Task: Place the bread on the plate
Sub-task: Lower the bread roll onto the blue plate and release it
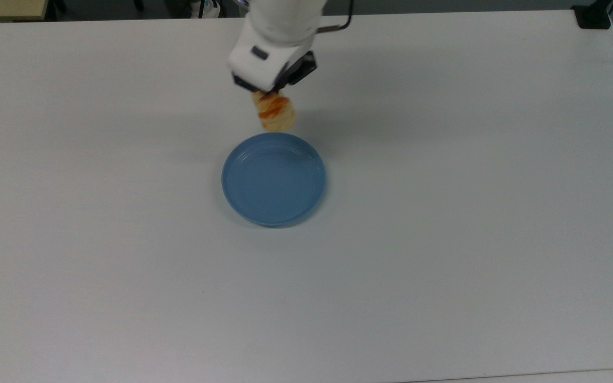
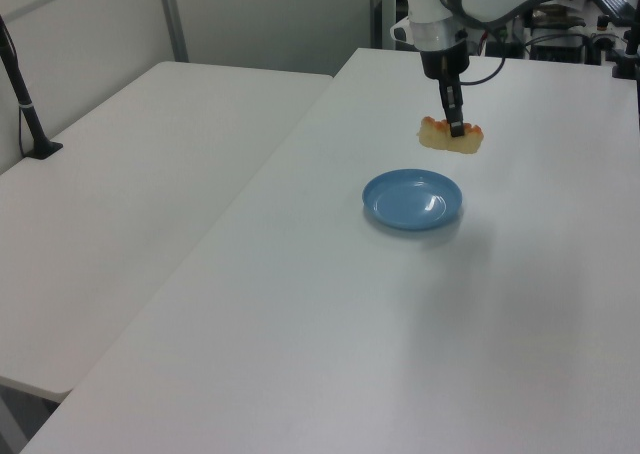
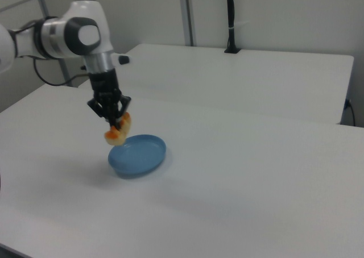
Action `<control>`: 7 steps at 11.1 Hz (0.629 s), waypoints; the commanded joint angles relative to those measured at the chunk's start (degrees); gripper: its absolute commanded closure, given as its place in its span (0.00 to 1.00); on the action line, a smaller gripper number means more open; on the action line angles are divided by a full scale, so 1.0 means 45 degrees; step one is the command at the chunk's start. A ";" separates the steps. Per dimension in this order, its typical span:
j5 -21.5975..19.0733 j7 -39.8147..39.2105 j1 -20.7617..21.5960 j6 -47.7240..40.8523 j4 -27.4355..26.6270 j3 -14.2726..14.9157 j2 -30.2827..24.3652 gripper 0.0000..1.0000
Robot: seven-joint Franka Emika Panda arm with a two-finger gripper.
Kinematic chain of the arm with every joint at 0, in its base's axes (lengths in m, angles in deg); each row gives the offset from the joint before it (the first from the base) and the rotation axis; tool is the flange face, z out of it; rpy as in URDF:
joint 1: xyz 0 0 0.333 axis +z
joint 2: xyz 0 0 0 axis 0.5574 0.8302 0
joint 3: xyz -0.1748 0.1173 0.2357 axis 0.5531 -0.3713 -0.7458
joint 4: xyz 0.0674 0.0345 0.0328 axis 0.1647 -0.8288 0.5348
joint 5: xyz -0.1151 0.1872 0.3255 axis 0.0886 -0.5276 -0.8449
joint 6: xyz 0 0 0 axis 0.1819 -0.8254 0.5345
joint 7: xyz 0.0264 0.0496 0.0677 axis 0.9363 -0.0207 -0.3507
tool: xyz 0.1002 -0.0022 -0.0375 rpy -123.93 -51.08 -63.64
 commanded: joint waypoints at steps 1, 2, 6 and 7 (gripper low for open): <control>0.0001 0.0295 -0.0598 0.1396 0.0382 -0.0027 0.1787 0.87; 0.0059 0.0800 -0.0619 0.1863 0.0402 -0.0085 0.2257 0.84; 0.0099 0.2660 -0.0444 0.3547 0.0382 -0.0379 0.3218 0.52; 0.0099 0.2661 -0.0444 0.3547 0.0382 -0.0379 0.3199 0.01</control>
